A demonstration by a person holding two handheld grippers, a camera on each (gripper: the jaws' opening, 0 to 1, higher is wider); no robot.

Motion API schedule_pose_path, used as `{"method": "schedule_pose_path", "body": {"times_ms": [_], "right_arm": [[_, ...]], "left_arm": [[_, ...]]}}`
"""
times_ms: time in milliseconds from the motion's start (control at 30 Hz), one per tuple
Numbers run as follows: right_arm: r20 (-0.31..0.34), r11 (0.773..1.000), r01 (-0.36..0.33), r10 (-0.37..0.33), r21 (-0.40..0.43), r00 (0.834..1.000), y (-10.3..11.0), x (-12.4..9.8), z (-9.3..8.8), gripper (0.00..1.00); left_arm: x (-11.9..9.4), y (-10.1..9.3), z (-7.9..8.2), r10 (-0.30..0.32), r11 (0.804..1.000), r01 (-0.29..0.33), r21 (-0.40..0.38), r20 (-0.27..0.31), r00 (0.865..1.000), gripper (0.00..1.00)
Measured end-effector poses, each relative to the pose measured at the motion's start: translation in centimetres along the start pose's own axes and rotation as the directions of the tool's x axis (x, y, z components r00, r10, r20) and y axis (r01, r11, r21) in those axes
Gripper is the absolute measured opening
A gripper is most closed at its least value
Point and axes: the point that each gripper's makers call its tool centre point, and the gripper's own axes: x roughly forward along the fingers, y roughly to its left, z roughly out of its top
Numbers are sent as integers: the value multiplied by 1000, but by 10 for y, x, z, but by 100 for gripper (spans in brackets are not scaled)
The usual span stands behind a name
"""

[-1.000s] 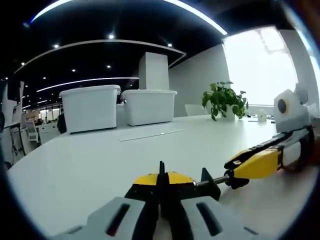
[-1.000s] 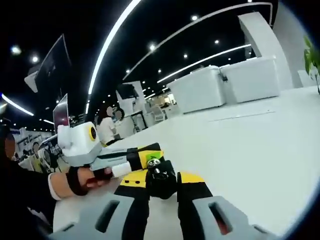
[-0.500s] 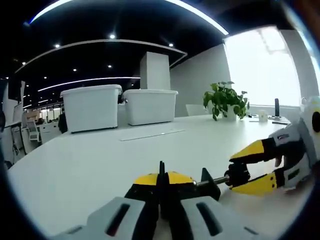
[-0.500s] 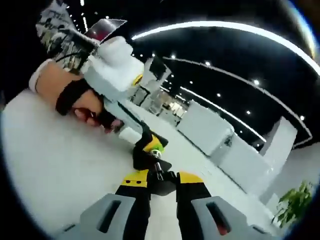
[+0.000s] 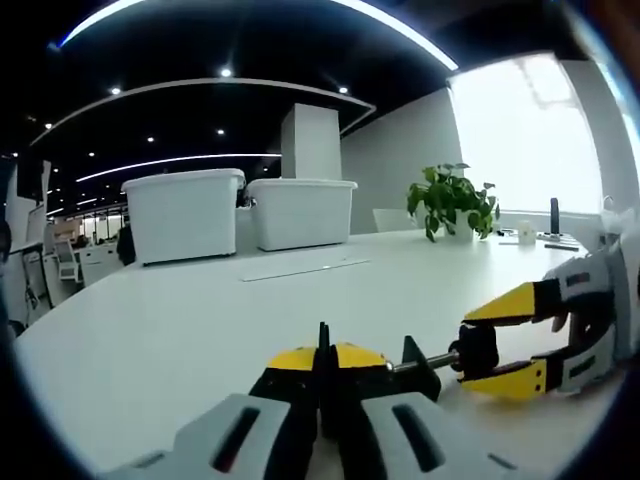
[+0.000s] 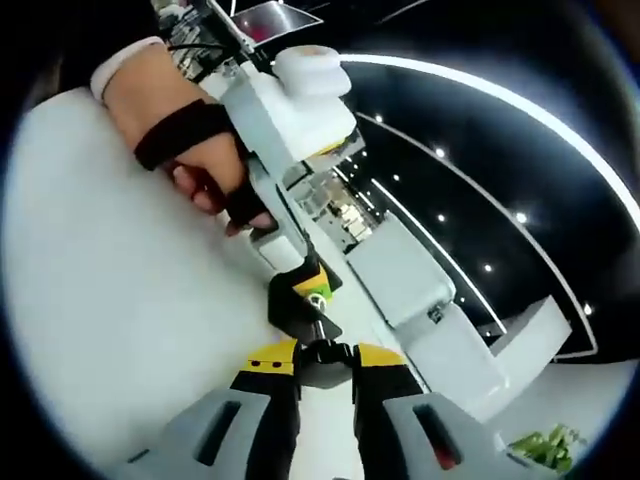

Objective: Clamp the fixed fixture on the desktop, loosen the retaining clip, secure it to the edge of the desk, and tighten the retaining clip.

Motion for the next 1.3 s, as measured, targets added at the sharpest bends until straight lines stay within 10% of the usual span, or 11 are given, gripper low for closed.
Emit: {"method": "schedule_pose_path", "body": {"times_ms": [100, 267, 633, 1000, 1133, 1300], "right_arm": [[5, 995, -27, 27, 95, 1000, 2, 2, -1, 23], [33, 887, -45, 34, 460, 999, -14, 1, -4, 42], [51, 501, -111, 133, 859, 990, -11, 3, -20, 51], [33, 482, -87, 120, 872, 992, -12, 9, -25, 42], [36, 413, -99, 157, 905, 987, -7, 9, -26, 26], [27, 488, -94, 143, 868, 989, -7, 10, -23, 24]], "left_arm": [[0, 0, 0, -1, 1000, 1, -3, 0, 1000, 4], [0, 0, 0, 1, 1000, -1, -3, 1, 1000, 4], [0, 1, 0, 2, 1000, -2, -1, 2, 1000, 4], [0, 1, 0, 2, 1000, -2, -2, 1, 1000, 4], [0, 0, 0, 2, 1000, -2, -8, 0, 1000, 4], [0, 1, 0, 5, 1000, -5, -11, 0, 1000, 4]]}}
